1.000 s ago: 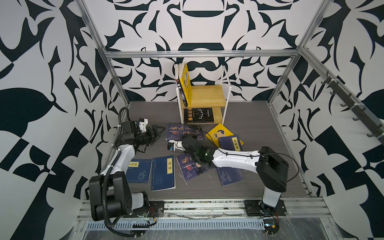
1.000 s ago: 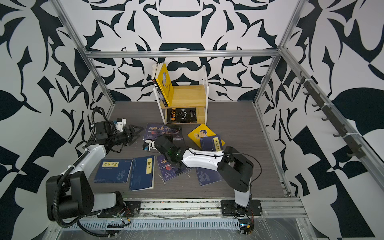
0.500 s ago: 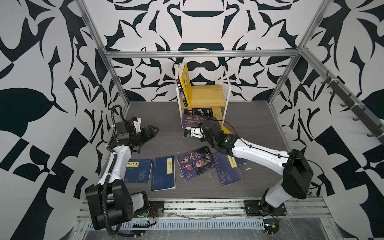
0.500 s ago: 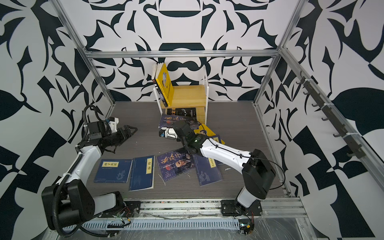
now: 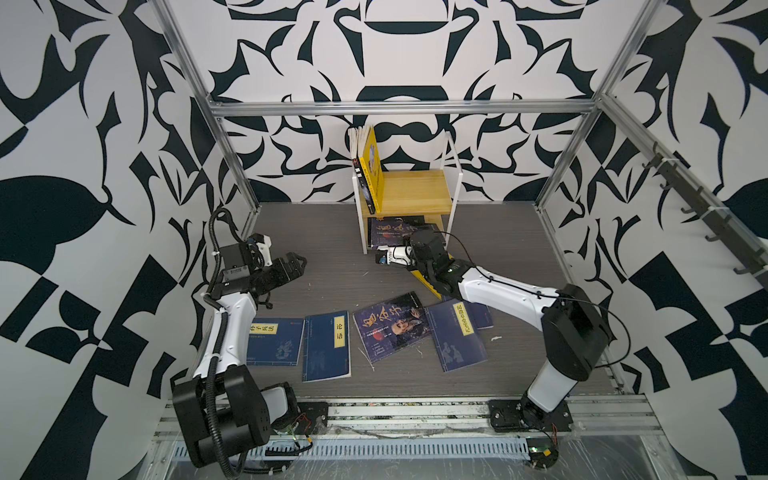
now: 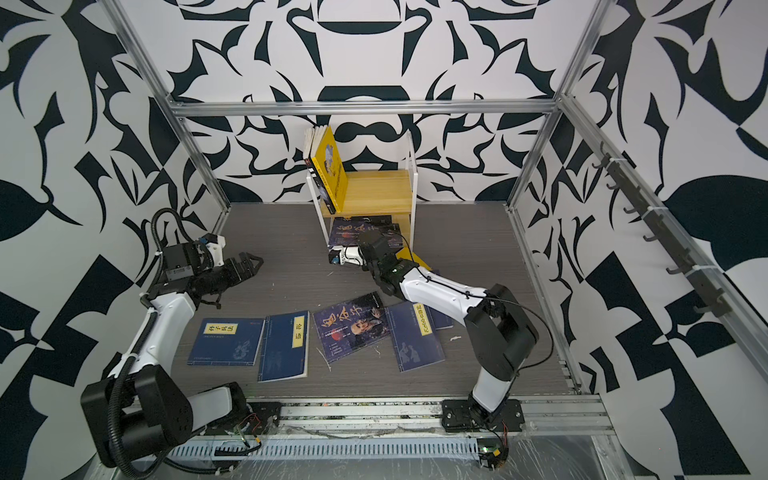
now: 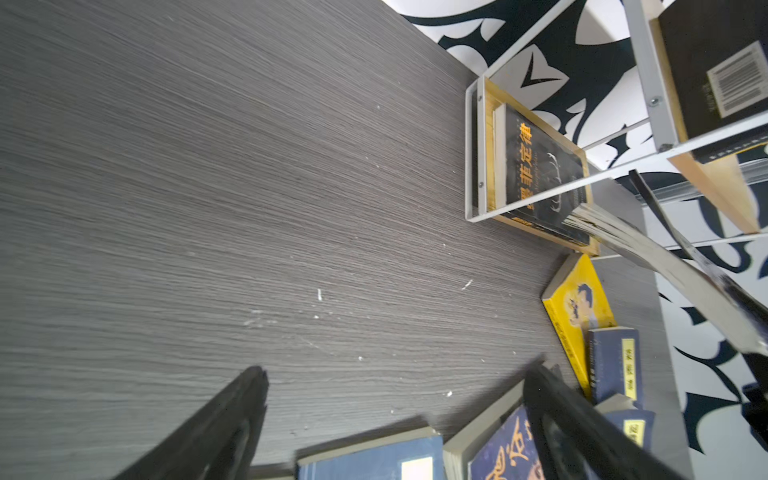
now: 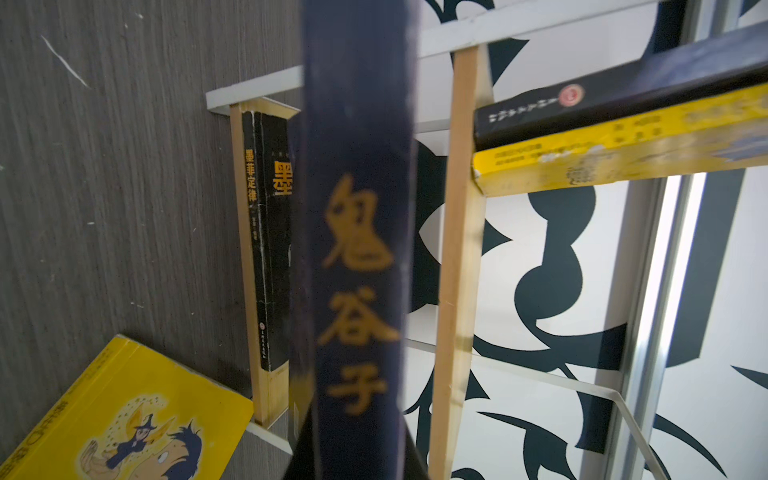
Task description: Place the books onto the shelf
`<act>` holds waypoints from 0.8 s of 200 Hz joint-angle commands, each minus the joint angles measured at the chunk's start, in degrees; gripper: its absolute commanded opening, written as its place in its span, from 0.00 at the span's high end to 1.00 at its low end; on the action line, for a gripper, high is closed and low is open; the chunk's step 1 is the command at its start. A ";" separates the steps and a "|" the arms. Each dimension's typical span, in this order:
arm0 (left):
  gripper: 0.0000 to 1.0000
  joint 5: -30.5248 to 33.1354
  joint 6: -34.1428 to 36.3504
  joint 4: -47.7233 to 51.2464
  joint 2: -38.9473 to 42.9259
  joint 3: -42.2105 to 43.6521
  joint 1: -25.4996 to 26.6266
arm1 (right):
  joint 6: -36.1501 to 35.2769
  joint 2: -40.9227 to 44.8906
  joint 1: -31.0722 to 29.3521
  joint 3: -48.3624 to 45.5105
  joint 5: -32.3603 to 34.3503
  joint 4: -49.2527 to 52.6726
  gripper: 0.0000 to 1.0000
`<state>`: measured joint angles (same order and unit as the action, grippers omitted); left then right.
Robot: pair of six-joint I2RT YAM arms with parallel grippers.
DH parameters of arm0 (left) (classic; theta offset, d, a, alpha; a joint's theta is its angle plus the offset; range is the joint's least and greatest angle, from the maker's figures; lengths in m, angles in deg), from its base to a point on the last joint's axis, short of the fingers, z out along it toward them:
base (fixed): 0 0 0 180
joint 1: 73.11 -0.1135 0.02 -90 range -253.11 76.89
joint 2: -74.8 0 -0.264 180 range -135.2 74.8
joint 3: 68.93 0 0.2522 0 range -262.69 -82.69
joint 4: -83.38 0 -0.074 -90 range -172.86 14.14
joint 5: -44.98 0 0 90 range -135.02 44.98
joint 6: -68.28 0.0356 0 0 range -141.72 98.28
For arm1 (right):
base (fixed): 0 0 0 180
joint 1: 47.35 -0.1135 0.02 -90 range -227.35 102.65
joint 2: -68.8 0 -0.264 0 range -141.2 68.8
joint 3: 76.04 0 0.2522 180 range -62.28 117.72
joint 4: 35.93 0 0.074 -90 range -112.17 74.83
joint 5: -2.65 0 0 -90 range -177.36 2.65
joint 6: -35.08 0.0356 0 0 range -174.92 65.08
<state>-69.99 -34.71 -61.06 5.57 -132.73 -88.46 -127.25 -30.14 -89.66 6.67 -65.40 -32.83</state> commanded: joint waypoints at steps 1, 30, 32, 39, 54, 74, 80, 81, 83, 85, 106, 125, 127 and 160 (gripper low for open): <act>0.00 1.88 2.61 2.18 1.46 -1.43 -0.60 | -2.15 0.51 0.66 2.81 -0.38 -10.85 1.00; 0.00 1.94 2.61 2.27 1.75 -1.46 -0.93 | -3.50 -2.89 1.44 3.41 0.24 -18.22 1.00; 0.00 1.92 2.62 2.28 1.76 -1.46 -0.91 | -3.55 -3.09 1.48 3.57 0.27 -18.78 1.00; 0.00 2.10 2.58 2.45 1.77 -1.48 -0.98 | -3.84 -3.99 1.65 3.85 0.37 -20.02 1.00; 0.00 2.35 2.75 2.54 1.75 -1.54 -0.98 | -4.82 -5.70 2.20 4.56 0.24 -21.11 1.00; 0.00 2.45 2.86 2.48 1.75 -1.51 -0.98 | -4.85 -7.68 2.70 5.36 -0.20 -21.75 1.00; 0.00 2.43 2.88 2.40 1.71 -1.46 -0.92 | -4.83 -8.21 2.83 5.66 -0.41 -21.41 1.00; 0.00 2.41 2.84 2.38 1.68 -1.46 -0.92 | -4.83 -8.30 2.88 5.66 -0.42 -21.42 1.00; 0.00 2.39 2.85 2.39 1.65 -1.46 -0.95 | -4.70 -8.42 2.85 5.76 -0.49 -21.36 1.00; 0.00 2.39 2.88 2.44 1.67 -1.46 -0.97 | -4.71 -8.63 2.89 5.76 -0.57 -21.28 1.00; 0.00 2.39 2.87 2.28 1.77 -1.47 -0.98 | -3.89 -9.94 3.01 5.90 -1.65 -18.87 1.00; 0.00 2.25 2.72 2.10 1.94 -1.46 -0.93 | -1.46 -10.39 3.23 6.11 -2.83 -13.94 1.00; 0.00 2.22 2.69 2.10 1.96 -1.56 -0.92 | -1.02 -10.40 3.27 6.07 -2.98 -13.47 1.00; 0.00 2.21 2.32 2.19 1.89 -1.97 -0.92 | 2.82 -11.35 3.94 7.58 -5.17 -5.54 1.00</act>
<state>-67.87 -32.55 -60.40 6.18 -133.01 -89.18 -128.65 -42.79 -86.27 9.99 -68.68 -40.26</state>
